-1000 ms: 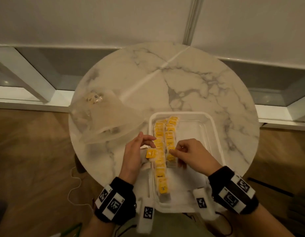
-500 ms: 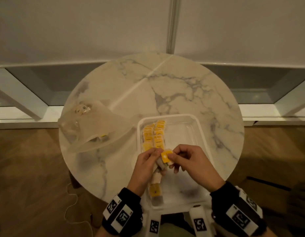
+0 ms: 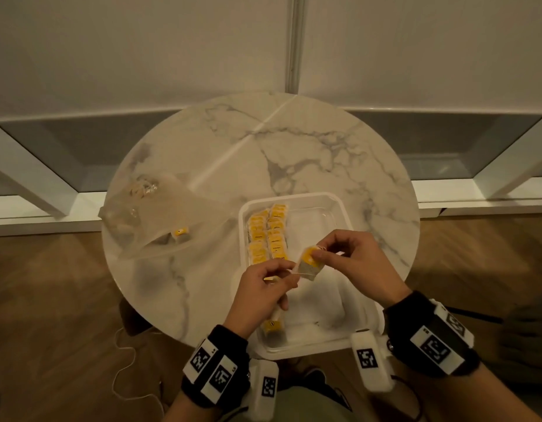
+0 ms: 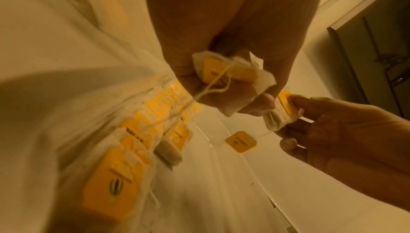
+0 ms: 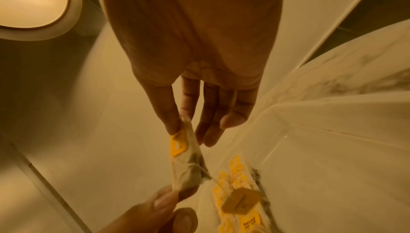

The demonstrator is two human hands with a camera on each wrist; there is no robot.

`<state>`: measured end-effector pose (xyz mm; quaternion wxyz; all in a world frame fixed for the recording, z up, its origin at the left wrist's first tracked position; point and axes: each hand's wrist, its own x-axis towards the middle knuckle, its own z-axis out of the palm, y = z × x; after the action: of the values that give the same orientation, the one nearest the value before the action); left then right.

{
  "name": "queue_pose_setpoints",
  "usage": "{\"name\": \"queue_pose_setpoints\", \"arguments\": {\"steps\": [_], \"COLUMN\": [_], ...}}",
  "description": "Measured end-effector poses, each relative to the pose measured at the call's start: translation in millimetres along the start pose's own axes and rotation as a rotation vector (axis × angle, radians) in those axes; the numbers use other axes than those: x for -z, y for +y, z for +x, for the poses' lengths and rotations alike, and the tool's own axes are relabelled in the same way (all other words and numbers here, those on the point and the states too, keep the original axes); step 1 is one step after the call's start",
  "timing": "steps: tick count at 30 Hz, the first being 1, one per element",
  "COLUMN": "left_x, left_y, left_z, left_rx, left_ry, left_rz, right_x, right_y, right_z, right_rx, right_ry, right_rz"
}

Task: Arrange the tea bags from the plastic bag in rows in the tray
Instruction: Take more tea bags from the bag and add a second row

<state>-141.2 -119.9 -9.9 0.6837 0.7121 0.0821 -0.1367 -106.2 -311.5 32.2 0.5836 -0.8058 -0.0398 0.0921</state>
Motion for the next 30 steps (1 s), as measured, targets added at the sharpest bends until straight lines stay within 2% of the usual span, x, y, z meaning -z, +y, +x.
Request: {"name": "queue_pose_setpoints", "arguments": {"steps": [5, 9, 14, 16, 19, 23, 26, 30], "left_x": [6.1, 3.9, 13.4, 22.7, 40.2, 64.4, 74.1, 76.8], "left_y": [2.8, 8.5, 17.6, 26.7, 41.8, 51.0, 48.0, 26.7], "left_z": [-0.8, -2.4, -18.1, -28.6, -42.0, -55.3, -60.4, -51.3], "left_rx": [-0.014, 0.01, -0.035, -0.088, -0.14, -0.157, -0.138, -0.074], "left_ry": [-0.009, -0.086, -0.147, -0.17, -0.162, -0.138, -0.088, 0.008], "left_rz": [0.019, 0.075, 0.006, -0.101, -0.223, -0.311, -0.311, -0.252], "right_x": [0.5, -2.4, 2.4, 1.8, -4.7, -24.9, -43.2, -59.8], "right_y": [-5.5, -6.2, 1.7, 9.8, 18.3, 20.1, 22.7, 25.2], "right_z": [1.5, 4.0, 8.4, 11.2, 18.1, 30.0, 41.6, 58.6], "right_rx": [0.002, -0.015, -0.044, -0.08, -0.166, -0.226, -0.229, -0.211], "right_ry": [0.003, -0.011, 0.022, -0.06, -0.317, -0.579, -0.631, -0.59], "right_rz": [0.077, 0.102, -0.068, -0.22, -0.446, -0.554, -0.61, -0.699]}}
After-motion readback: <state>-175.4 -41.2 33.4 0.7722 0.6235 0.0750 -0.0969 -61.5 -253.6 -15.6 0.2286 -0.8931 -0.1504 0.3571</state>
